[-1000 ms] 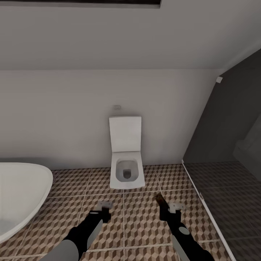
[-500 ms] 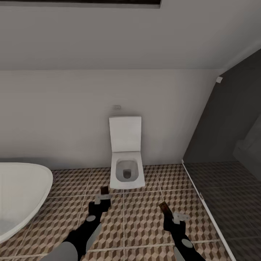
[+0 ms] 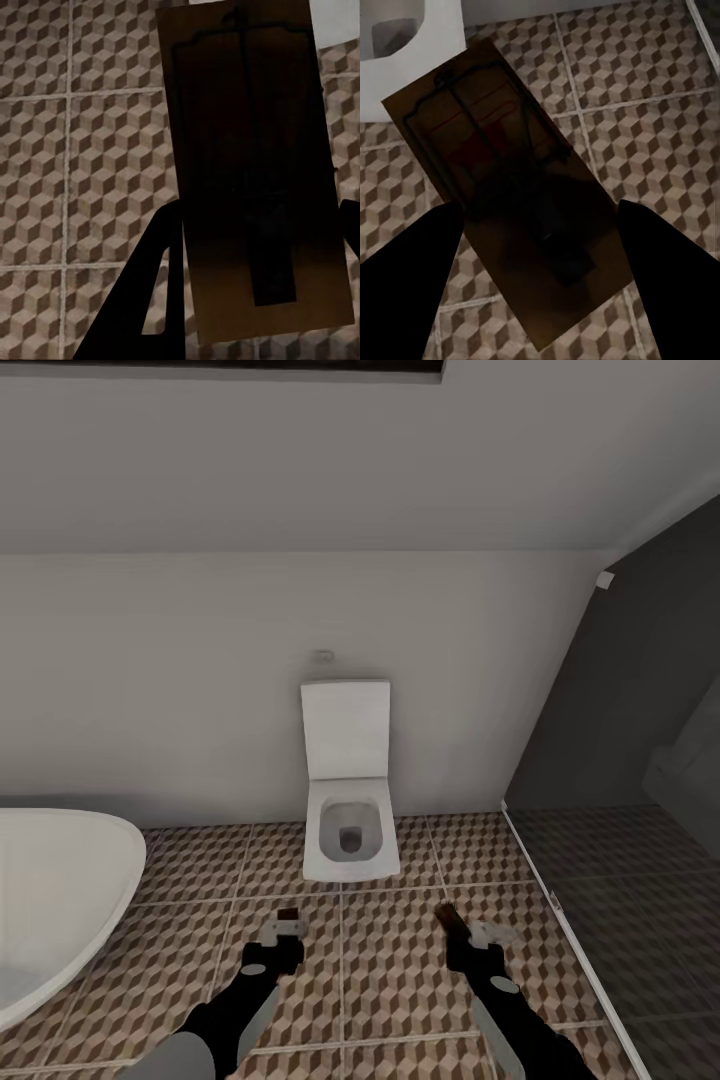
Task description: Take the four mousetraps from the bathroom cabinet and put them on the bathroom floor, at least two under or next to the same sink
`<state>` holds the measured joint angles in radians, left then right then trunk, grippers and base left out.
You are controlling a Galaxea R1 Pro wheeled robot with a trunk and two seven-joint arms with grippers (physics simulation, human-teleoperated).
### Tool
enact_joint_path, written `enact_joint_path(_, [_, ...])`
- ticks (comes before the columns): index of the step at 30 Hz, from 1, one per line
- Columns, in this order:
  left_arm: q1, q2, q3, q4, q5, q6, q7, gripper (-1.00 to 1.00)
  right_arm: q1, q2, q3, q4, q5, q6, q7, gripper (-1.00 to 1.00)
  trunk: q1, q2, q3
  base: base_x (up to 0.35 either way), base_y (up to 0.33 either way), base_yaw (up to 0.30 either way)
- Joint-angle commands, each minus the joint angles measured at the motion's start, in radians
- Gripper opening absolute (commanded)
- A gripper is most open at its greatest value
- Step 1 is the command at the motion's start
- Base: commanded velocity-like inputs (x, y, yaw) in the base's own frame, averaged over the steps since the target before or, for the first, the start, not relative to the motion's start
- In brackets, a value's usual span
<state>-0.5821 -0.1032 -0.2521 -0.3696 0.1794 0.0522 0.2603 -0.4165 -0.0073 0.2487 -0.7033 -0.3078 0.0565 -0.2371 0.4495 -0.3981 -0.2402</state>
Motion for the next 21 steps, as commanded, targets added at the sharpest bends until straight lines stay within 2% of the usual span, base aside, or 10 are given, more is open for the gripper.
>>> enact_joint_path(1, [-0.001,0.000,-0.008,-0.006,0.008,0.009,0.010,-1.00,-0.012,-0.001,0.005,-0.003,-0.002,0.014,-0.012,-1.00,0.001,-0.002,-0.002,0.000,0.000,0.000])
enact_joint_path(4, [-0.001,-0.003,-0.007,-0.018,0.008,0.015,0.010,-1.00,-0.049,0.000,0.006,0.001,0.002,0.025,-0.020,-1.00,0.001,-0.002,-0.002,0.000,0.000,0.000])
enact_joint_path(6, [-0.001,-0.004,-0.006,-0.023,0.008,0.019,0.010,-1.00,-0.065,0.000,0.006,0.003,0.004,0.025,-0.049,-1.00,0.001,-0.002,-0.002,0.000,0.000,0.000])
enact_joint_path(10, [-0.001,-0.005,-0.006,-0.026,0.008,0.021,0.010,-1.00,-0.073,0.000,0.008,0.021,0.009,0.015,-0.113,-1.00,0.001,-0.002,-0.002,0.000,0.000,0.000])
enact_joint_path(15, [0.000,-0.006,-0.007,-0.027,0.008,0.020,0.010,-1.00,-0.076,0.001,0.014,0.033,0.012,-0.012,-0.131,-1.00,0.001,-0.002,-0.002,0.000,0.000,0.000])
enact_joint_path(19, [-0.001,-0.005,-0.008,-0.027,0.008,0.020,0.009,-1.00,-0.076,0.002,0.039,0.034,0.027,-0.086,-0.132,-1.00,0.001,-0.002,-0.002,0.000,0.000,0.000])
enact_joint_path(21, [-0.001,-0.004,-0.008,-0.027,0.008,0.020,0.009,-1.00,-0.076,0.002,0.067,0.035,0.042,-0.110,-0.133,-1.00,0.001,-0.002,-0.002,0.000,0.000,0.000])
